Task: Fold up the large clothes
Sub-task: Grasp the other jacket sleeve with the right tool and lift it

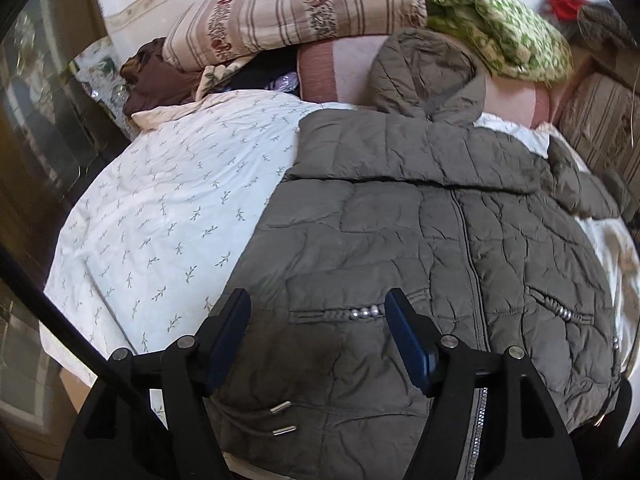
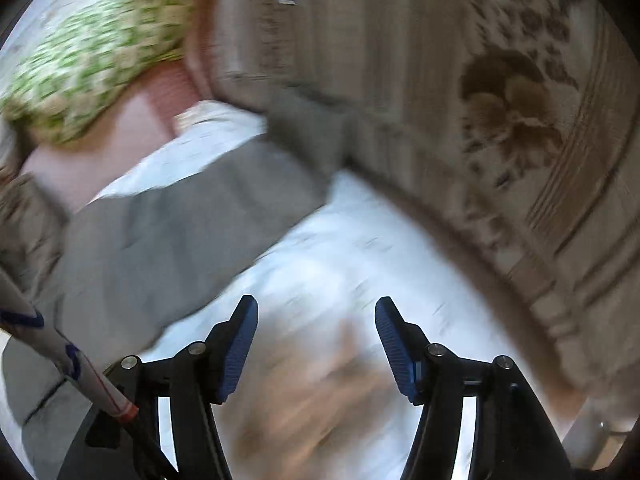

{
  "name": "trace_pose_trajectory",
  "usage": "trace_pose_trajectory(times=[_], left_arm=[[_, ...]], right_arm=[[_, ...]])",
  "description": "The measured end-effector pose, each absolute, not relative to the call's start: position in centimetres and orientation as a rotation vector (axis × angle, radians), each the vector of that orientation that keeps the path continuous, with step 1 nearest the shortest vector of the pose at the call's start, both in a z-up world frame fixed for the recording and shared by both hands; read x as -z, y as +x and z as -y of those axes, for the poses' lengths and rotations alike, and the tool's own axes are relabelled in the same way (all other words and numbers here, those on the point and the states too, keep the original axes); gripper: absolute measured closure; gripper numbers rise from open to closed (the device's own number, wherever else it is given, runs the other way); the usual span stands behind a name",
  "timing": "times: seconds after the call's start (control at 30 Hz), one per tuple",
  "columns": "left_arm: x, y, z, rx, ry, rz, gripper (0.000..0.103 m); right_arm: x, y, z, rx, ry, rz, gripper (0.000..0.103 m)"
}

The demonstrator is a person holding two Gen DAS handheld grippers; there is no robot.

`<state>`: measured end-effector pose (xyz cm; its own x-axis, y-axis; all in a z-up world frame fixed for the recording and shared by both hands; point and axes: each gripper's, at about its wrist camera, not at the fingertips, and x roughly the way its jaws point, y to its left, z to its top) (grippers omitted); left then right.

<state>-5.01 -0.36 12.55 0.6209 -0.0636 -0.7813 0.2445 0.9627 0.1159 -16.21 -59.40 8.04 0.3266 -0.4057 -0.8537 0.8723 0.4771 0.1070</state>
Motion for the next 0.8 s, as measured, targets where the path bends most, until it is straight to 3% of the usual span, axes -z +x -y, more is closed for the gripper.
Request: trace_pose_trajectory(times=[0.4, 0.47, 0.5, 0.7, 0.8], left_arm=[[-10.9, -3.4, 3.4, 0.134, 0.283, -0.935, 0.034], [-10.6, -3.2, 3.4, 0.131, 0.28, -0.941, 0.034], [-10.6, -3.0, 3.2, 0.132, 0.274, -0.943, 0.034], [-10.2, -3.1, 1.7, 0.138, 0.232, -0.948, 0.034], [-10.1, -3.1, 0.2, 0.139, 0.192, -0.956, 0.034]], right_arm=[[-5.5, -10.8, 68.4, 1.063, 0.59, -0.864, 0.038], [-5.2, -9.7, 68.5, 1.051, 0.598, -0.873, 0.08], [-5.2, -9.2, 68.5, 1.012, 0.623, -0.884, 0.091], [-11.5, -11.8, 67.9, 1.115, 0.558, -0.749, 0.097], [-13.2, -14.0, 68.7, 1.124, 0.674, -0.695, 0.098]])
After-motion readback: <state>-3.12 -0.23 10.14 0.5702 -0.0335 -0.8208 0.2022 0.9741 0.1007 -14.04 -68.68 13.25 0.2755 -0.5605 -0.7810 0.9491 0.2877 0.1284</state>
